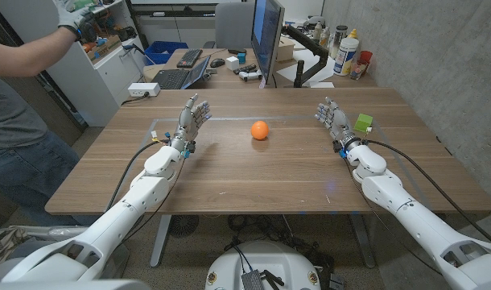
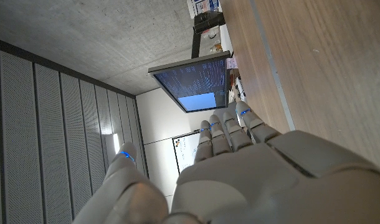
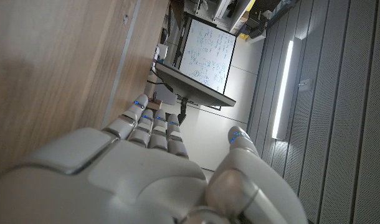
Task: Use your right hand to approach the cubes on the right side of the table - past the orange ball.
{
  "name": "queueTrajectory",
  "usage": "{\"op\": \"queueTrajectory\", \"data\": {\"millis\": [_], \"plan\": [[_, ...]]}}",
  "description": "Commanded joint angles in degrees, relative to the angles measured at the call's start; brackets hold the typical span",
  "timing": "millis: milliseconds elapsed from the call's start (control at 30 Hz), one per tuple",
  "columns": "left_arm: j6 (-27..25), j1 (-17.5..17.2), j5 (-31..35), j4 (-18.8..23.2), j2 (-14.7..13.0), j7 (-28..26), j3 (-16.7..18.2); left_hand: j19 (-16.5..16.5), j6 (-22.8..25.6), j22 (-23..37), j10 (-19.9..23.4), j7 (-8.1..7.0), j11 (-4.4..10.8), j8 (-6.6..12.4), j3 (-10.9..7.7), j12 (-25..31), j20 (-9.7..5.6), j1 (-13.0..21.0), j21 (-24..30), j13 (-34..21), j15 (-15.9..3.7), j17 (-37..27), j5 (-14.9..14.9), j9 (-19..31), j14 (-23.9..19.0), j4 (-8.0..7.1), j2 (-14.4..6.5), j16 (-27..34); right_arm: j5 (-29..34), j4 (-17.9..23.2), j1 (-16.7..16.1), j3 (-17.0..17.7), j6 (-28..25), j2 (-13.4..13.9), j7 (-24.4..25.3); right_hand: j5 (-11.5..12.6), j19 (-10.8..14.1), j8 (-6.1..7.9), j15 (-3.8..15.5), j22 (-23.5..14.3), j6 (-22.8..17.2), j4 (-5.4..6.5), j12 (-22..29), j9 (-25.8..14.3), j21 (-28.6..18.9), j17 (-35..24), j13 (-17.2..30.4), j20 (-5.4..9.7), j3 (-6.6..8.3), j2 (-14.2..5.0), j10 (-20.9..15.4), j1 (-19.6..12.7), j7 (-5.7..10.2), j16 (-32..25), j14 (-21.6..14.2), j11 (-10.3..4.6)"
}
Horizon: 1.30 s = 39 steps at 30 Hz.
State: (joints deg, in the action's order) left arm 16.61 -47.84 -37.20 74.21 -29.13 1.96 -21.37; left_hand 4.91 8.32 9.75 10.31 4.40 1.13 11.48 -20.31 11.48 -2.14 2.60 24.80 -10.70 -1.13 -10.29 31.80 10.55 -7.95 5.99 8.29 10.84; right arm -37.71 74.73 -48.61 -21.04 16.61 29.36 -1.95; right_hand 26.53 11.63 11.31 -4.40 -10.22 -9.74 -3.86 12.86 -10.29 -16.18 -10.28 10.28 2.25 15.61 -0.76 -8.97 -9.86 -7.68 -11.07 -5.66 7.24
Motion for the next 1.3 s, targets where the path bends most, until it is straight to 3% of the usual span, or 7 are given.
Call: {"op": "queueTrajectory", "data": {"millis": [33, 667, 1300], "plan": [[-0.07, 0.26, 0.08, -0.21, 0.05, 0.31, -0.16, 0.48, 0.58, 0.16, 0.56, -0.16, 0.19, 0.25, -0.30, 0.34, -2.34, 0.02, 0.24, -0.18, -0.04, -0.17, 0.40, 0.10, -0.46, 0.06, 0.35, 0.26, -0.46, 0.15, -0.39, 0.24, 0.07, 0.24, -0.59, 0.24, 0.79, 0.25, 0.05, -0.13, -0.54, -0.03, 0.30, -0.15, -0.24, -0.23, 0.17, 0.11, 0.26, -0.09, -0.59, -0.61, -1.52, -0.20, -0.66, 0.16], [-0.33, 0.81, 0.22, -0.54, -0.07, 1.13, -0.52, 0.68, 0.81, 0.19, 0.73, -0.26, 0.24, 0.21, -0.17, 0.35, -1.91, 0.34, -0.26, -0.19, -0.23, -0.17, 0.70, 0.11, -0.68, 0.16, -0.02, 0.34, -0.39, 1.41, -0.88, 0.45, -0.28, 0.51, 0.28, 0.30, 1.05, 0.16, -0.06, -0.14, -0.71, -0.24, 0.25, -0.16, 0.01, -0.24, 0.18, -0.05, 0.14, -0.44, -0.98, -0.93, -1.36, -0.13, -0.92, 0.29], [-1.61, 0.96, 0.62, 0.03, -0.98, 1.24, -0.79, 0.88, 1.12, 0.21, 0.98, -0.23, 0.30, 0.23, -0.05, 0.40, -1.55, 0.58, -0.69, -0.20, -0.26, -0.17, 0.92, 0.11, -0.77, 0.23, -0.29, 0.36, 3.83, 0.73, 0.39, -0.39, 1.29, 0.89, 2.58, 0.40, 1.24, 0.27, 0.35, -0.16, -1.41, -0.79, 0.36, -0.18, 0.34, -0.13, 0.20, -0.10, 0.26, -0.86, -1.87, -1.82, -0.44, -0.10, -1.58, -0.05]]}}
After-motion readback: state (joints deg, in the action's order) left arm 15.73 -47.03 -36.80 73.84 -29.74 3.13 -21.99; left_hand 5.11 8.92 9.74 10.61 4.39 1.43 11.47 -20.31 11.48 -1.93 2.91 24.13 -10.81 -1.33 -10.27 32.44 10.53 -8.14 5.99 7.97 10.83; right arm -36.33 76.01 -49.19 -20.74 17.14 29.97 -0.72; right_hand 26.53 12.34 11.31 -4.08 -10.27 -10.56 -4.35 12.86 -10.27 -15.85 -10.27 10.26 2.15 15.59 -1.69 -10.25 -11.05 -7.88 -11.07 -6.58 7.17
